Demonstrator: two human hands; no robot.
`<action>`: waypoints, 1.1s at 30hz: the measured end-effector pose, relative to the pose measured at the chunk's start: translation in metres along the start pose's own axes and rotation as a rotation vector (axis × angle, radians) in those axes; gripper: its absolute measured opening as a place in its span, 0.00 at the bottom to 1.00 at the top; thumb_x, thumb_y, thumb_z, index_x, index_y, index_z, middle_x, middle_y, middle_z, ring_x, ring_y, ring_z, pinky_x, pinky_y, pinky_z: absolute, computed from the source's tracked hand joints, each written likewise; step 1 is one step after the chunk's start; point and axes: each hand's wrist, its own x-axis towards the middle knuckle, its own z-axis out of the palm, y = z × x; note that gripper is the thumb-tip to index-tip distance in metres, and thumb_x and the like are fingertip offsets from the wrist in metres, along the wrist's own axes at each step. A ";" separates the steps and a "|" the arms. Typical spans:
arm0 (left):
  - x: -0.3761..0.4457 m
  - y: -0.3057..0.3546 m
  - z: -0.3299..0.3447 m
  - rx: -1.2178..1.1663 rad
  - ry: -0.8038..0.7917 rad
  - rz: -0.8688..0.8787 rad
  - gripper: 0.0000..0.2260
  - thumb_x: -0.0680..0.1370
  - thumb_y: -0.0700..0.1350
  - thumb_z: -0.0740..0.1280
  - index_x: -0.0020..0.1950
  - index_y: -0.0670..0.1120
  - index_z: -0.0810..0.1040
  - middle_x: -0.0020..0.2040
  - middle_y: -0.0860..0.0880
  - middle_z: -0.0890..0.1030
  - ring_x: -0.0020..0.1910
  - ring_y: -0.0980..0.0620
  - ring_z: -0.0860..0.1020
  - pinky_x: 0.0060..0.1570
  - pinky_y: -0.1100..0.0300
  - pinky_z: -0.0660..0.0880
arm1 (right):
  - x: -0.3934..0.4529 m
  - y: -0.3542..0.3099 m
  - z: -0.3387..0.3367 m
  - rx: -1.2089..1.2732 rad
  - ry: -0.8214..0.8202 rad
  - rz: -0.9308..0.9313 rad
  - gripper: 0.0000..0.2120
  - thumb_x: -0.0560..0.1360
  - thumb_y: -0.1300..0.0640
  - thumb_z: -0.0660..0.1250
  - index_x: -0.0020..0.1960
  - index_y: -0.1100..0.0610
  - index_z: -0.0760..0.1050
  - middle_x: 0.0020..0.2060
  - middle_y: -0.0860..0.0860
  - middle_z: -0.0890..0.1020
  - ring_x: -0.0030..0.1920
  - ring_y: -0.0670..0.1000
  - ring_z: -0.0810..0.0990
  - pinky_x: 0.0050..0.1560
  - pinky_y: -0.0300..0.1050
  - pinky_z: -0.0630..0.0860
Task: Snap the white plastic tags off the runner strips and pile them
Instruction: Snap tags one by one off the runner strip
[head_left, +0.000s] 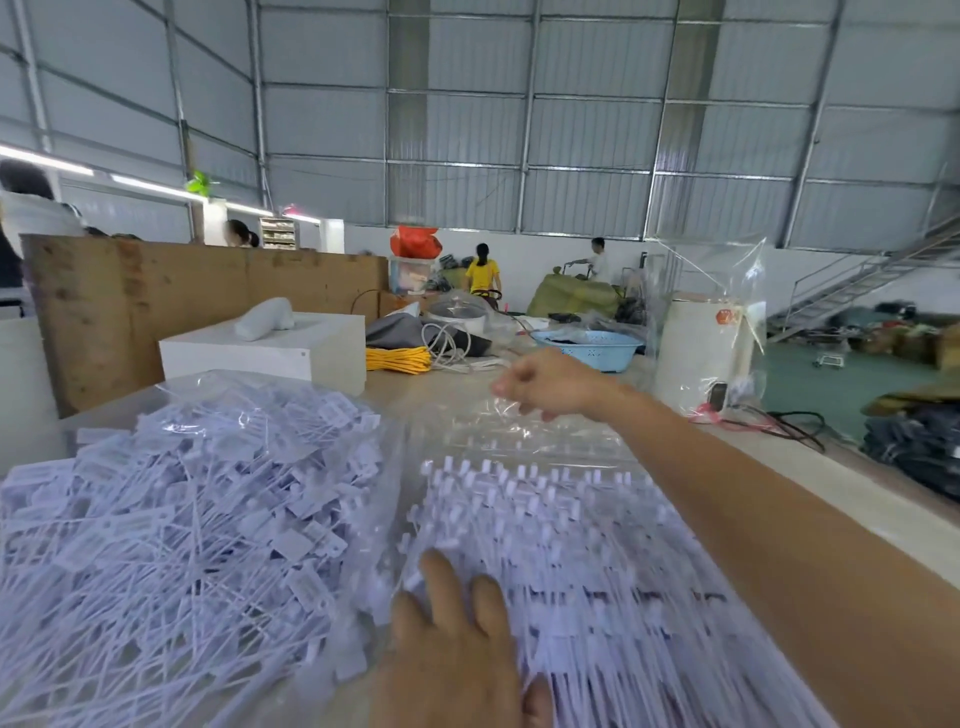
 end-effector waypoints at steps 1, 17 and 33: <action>-0.025 -0.033 0.010 -0.145 0.003 -0.004 0.36 0.74 0.69 0.53 0.74 0.48 0.53 0.72 0.36 0.49 0.67 0.38 0.63 0.64 0.54 0.65 | -0.019 0.007 -0.016 -0.064 0.014 -0.017 0.16 0.78 0.48 0.64 0.54 0.60 0.79 0.56 0.49 0.79 0.51 0.50 0.79 0.46 0.43 0.76; 0.069 -0.020 -0.041 -0.331 0.232 -0.124 0.17 0.82 0.52 0.53 0.60 0.44 0.73 0.58 0.43 0.77 0.58 0.44 0.74 0.57 0.53 0.71 | -0.236 0.158 -0.003 -0.419 0.467 0.120 0.10 0.77 0.55 0.66 0.46 0.60 0.83 0.46 0.53 0.83 0.50 0.54 0.78 0.46 0.36 0.64; 0.140 -0.034 -0.029 -0.387 0.169 -0.126 0.15 0.75 0.49 0.66 0.55 0.40 0.77 0.55 0.43 0.78 0.55 0.46 0.76 0.48 0.59 0.71 | -0.145 0.164 -0.034 -0.430 0.247 0.466 0.13 0.77 0.50 0.64 0.56 0.58 0.76 0.52 0.52 0.80 0.50 0.51 0.78 0.49 0.40 0.73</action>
